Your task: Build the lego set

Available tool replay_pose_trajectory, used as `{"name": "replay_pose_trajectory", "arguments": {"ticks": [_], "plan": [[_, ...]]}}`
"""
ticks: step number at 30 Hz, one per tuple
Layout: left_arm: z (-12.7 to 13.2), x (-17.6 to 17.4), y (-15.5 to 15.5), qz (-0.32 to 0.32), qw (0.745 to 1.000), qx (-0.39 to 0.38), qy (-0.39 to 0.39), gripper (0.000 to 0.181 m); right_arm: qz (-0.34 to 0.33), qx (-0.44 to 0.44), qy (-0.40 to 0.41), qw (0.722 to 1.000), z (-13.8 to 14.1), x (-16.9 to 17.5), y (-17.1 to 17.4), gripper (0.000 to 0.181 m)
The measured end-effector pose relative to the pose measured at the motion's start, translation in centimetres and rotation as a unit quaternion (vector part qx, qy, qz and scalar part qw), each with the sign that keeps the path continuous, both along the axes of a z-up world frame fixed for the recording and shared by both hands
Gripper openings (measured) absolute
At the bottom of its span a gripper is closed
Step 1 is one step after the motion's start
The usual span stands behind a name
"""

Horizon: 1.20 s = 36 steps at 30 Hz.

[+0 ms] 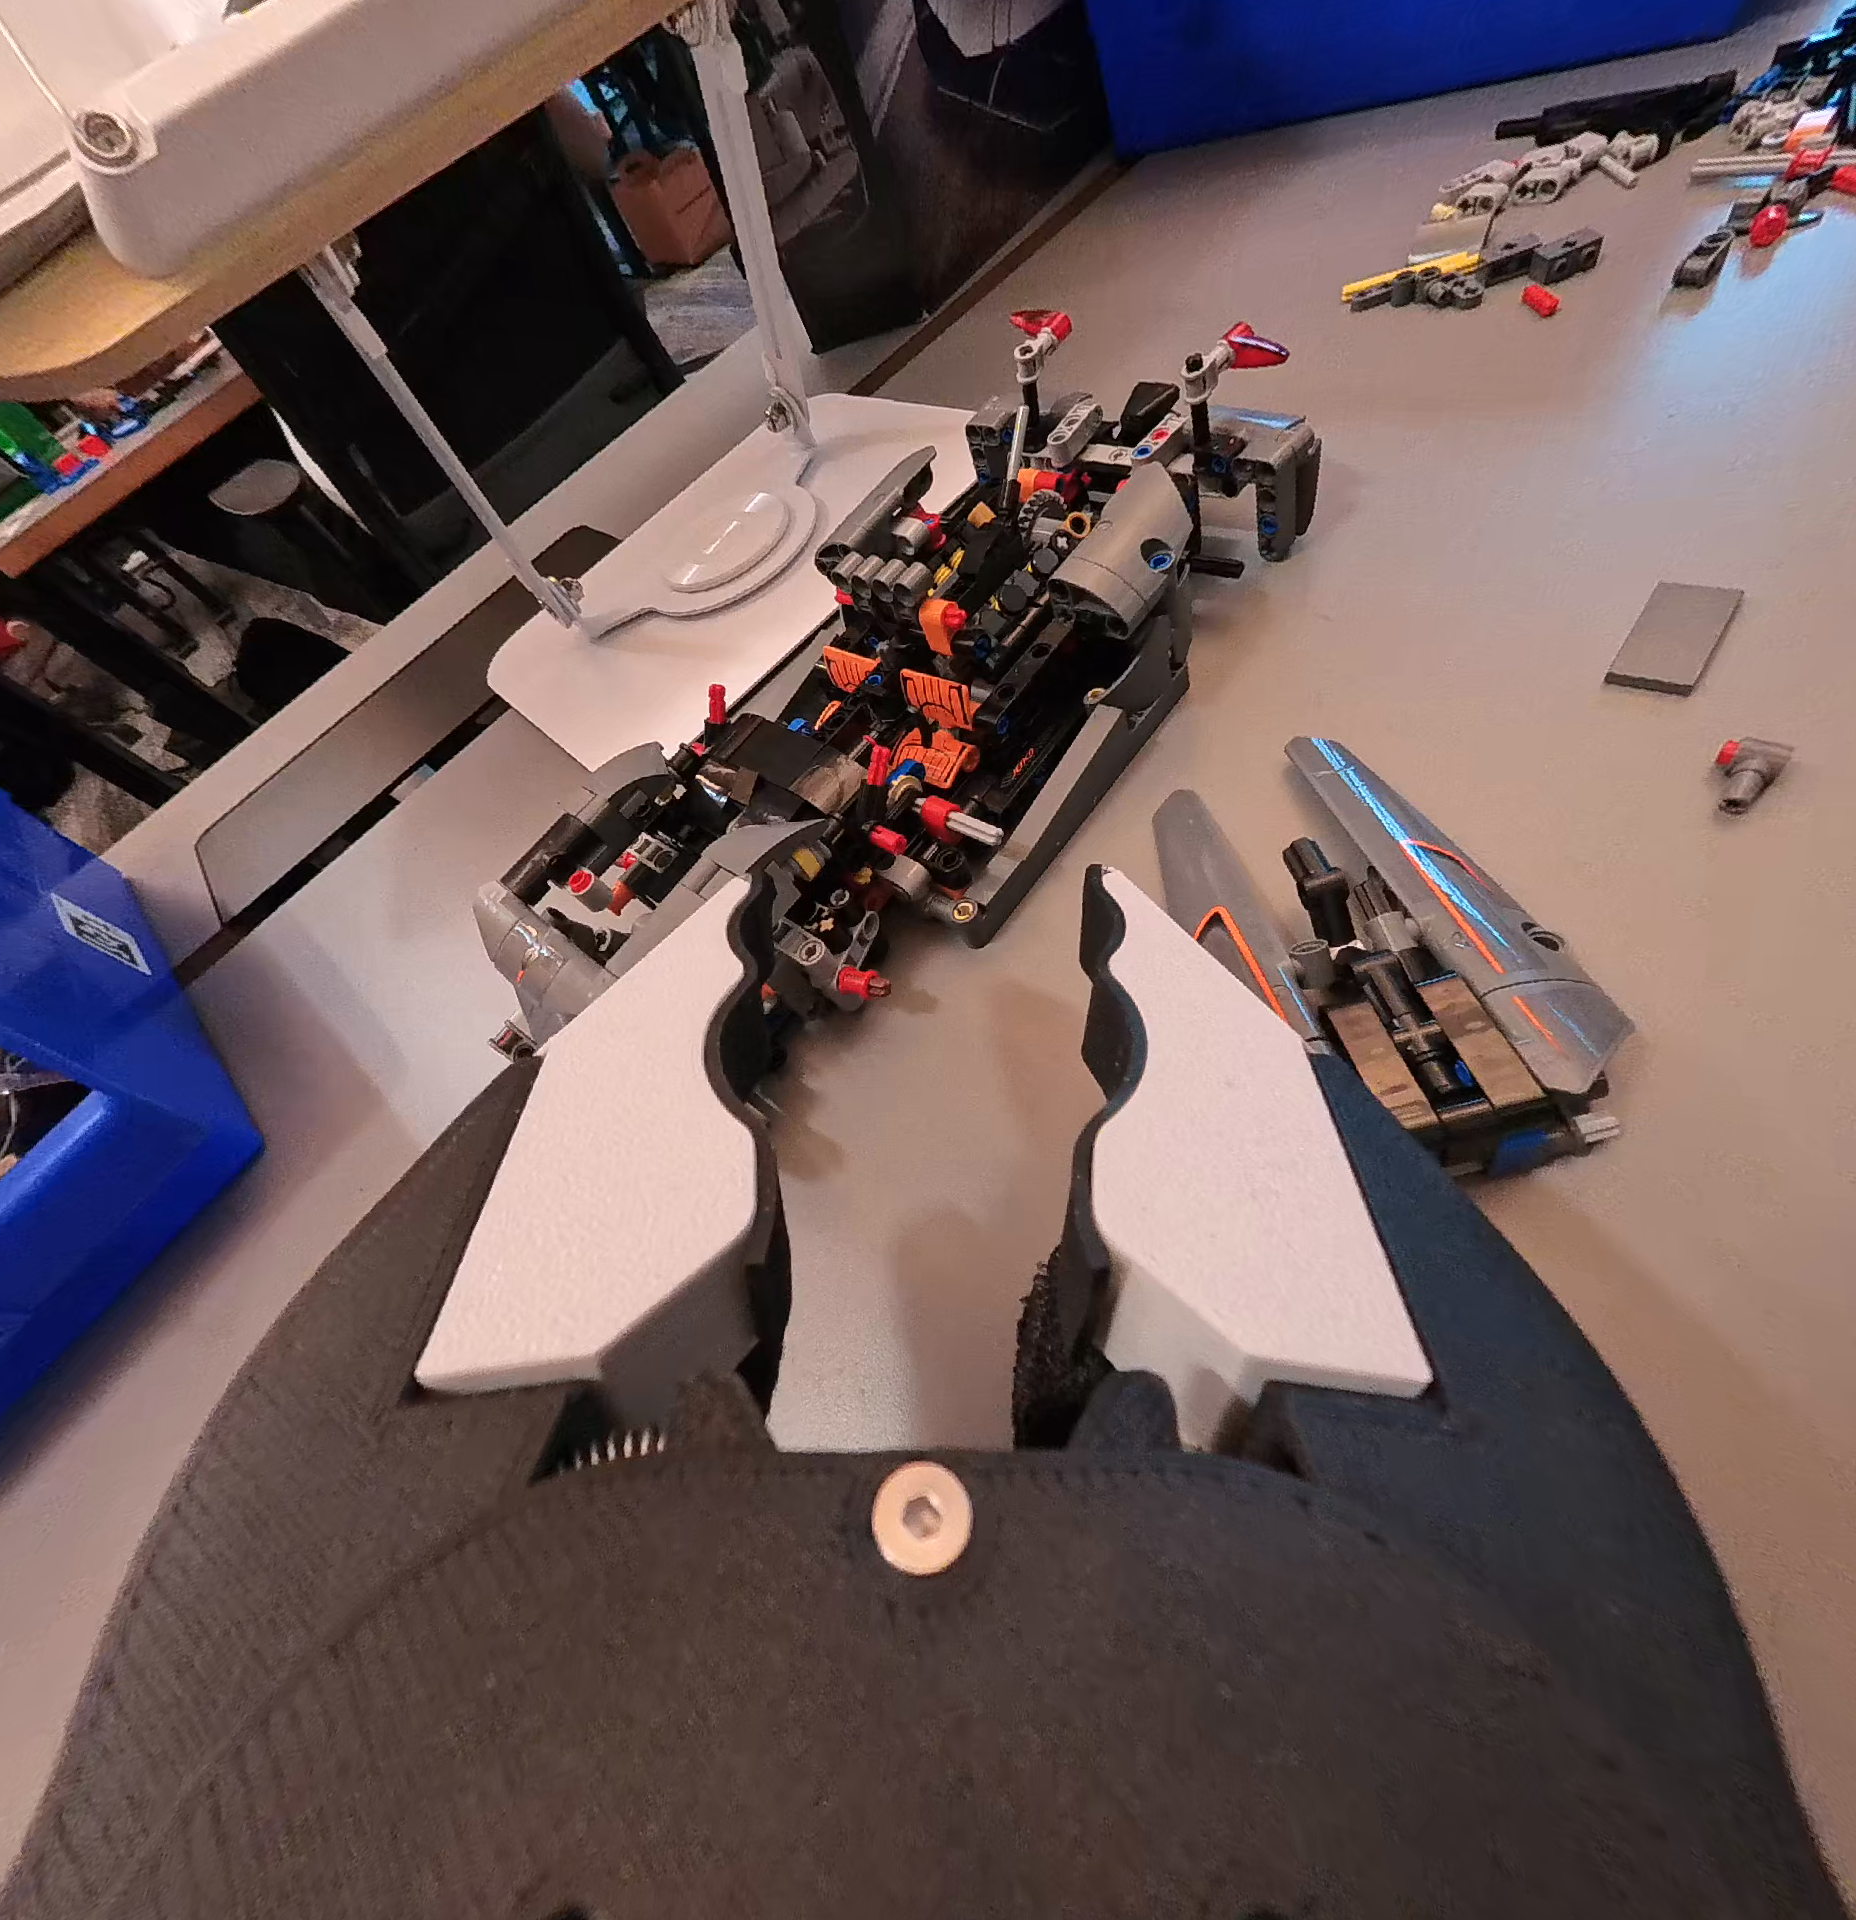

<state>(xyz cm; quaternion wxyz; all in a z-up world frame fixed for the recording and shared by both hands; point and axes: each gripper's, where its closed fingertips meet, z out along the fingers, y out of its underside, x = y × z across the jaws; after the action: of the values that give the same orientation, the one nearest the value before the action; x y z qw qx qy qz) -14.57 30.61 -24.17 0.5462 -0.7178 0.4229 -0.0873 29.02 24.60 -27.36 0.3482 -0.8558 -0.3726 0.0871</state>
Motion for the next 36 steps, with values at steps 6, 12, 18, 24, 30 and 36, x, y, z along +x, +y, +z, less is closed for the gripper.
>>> {"name": "replay_pose_trajectory", "arguments": {"ticks": [6, 12, 18, 24, 30, 36], "plan": [[0.2, -0.1, 0.0, 0.002, 1.0, 0.003, 0.0, 0.057, 0.057, 0.032, 0.033, 0.997, 3.7, -5.7, -1.8, 0.006], [0.4, -0.1, 0.0, 0.003, 1.0, 0.007, 0.002, 0.057, 0.144, 0.013, 0.073, 0.987, 3.2, -14.7, -4.8, 0.006], [0.6, -0.1, -0.1, 0.001, 1.0, 0.009, 0.0, 0.057, 0.205, -0.019, 0.077, 0.976, 0.2, -21.5, -7.1, 0.006], [0.6, 0.0, -0.2, -0.004, 1.0, 0.008, 0.0, 0.057, 0.224, -0.03, 0.054, 0.973, -1.6, -24.0, -7.9, 0.006], [0.7, 0.0, -0.2, -0.004, 1.0, 0.008, -0.002, 0.057, 0.228, -0.038, 0.056, 0.971, -2.3, -25.1, -8.3, 0.009], [0.5, 0.1, -0.1, -0.004, 1.0, 0.004, -0.002, 0.057, 0.227, -0.033, 0.074, 0.971, -1.8, -25.4, -8.6, 0.02]]}}
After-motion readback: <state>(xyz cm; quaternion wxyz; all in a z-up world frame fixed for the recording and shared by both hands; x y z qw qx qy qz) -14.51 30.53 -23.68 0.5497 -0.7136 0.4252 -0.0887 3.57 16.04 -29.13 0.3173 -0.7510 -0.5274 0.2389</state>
